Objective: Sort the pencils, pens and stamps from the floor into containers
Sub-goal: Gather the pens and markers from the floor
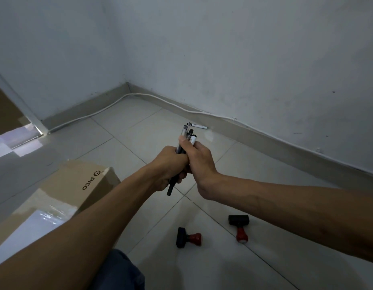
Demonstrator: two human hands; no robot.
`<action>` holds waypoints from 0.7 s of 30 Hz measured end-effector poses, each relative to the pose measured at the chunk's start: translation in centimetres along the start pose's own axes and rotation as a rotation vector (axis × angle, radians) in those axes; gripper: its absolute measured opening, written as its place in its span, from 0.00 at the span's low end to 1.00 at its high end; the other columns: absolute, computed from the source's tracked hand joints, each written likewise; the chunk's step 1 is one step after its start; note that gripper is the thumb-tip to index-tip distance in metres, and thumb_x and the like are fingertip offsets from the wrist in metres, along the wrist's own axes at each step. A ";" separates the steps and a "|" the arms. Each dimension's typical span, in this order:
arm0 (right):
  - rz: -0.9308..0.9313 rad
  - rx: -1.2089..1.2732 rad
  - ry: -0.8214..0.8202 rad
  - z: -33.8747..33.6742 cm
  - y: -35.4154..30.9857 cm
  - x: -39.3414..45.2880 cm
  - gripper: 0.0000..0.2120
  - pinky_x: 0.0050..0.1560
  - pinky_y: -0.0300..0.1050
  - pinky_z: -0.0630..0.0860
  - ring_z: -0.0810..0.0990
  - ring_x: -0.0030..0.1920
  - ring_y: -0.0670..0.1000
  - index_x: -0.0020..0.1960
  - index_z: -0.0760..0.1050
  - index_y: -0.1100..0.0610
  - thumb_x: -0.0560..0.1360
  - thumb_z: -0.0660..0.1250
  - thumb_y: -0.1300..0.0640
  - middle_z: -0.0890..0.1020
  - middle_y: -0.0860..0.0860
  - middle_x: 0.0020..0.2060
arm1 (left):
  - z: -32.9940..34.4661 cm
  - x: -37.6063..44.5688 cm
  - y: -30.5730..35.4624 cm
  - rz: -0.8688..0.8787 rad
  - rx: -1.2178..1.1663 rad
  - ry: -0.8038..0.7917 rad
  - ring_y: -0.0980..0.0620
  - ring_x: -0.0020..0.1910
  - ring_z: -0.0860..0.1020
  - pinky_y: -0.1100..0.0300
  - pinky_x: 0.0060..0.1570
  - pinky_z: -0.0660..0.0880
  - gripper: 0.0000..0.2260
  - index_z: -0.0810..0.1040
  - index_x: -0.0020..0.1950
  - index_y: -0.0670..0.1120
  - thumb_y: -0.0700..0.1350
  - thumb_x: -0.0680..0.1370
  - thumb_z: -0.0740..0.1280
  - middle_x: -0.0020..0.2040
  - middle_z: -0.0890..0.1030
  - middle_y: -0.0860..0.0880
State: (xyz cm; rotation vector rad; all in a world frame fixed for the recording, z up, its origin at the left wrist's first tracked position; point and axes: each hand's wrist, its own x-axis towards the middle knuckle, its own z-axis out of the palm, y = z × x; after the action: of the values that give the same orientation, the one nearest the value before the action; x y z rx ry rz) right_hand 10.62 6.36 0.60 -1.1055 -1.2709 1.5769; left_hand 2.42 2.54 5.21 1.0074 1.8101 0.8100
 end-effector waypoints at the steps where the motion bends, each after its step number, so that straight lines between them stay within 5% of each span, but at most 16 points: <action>1: 0.007 0.002 -0.011 -0.1 0.0 -0.1 0.19 0.52 0.55 0.83 0.83 0.40 0.53 0.47 0.81 0.54 0.80 0.65 0.38 0.85 0.52 0.41 | 0.0 0.0 0.0 0.000 0.008 0.003 0.53 0.24 0.70 0.60 0.27 0.71 0.09 0.75 0.41 0.38 0.36 0.81 0.61 0.27 0.75 0.46; 7: -0.025 -0.009 -0.003 -0.1 0.6 0.0 0.21 0.58 0.59 0.83 0.85 0.52 0.51 0.57 0.79 0.53 0.80 0.64 0.36 0.85 0.52 0.49 | -0.3 0.0 -0.1 -0.003 0.000 -0.007 0.52 0.24 0.70 0.60 0.27 0.71 0.08 0.76 0.43 0.38 0.36 0.80 0.62 0.31 0.74 0.44; 12: -0.107 -0.020 0.010 0.2 1.1 0.3 0.29 0.56 0.51 0.82 0.82 0.59 0.50 0.74 0.65 0.35 0.75 0.65 0.31 0.83 0.51 0.59 | -0.5 -0.1 0.0 -0.012 -0.010 -0.029 0.54 0.25 0.69 0.61 0.28 0.71 0.09 0.77 0.43 0.39 0.36 0.81 0.62 0.30 0.74 0.47; 21: -0.113 -0.018 -0.033 -0.3 1.5 0.4 0.15 0.56 0.60 0.84 0.86 0.50 0.50 0.58 0.78 0.45 0.78 0.66 0.38 0.87 0.50 0.46 | -0.8 0.2 -0.5 -0.028 -0.012 -0.059 0.55 0.24 0.68 0.62 0.26 0.69 0.06 0.78 0.48 0.38 0.37 0.81 0.63 0.28 0.74 0.49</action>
State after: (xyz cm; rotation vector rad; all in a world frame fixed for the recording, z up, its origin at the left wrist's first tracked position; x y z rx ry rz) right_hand 10.71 6.57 -0.97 -1.0052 -1.3481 1.5072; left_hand 1.53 2.39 5.02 0.9862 1.7637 0.7653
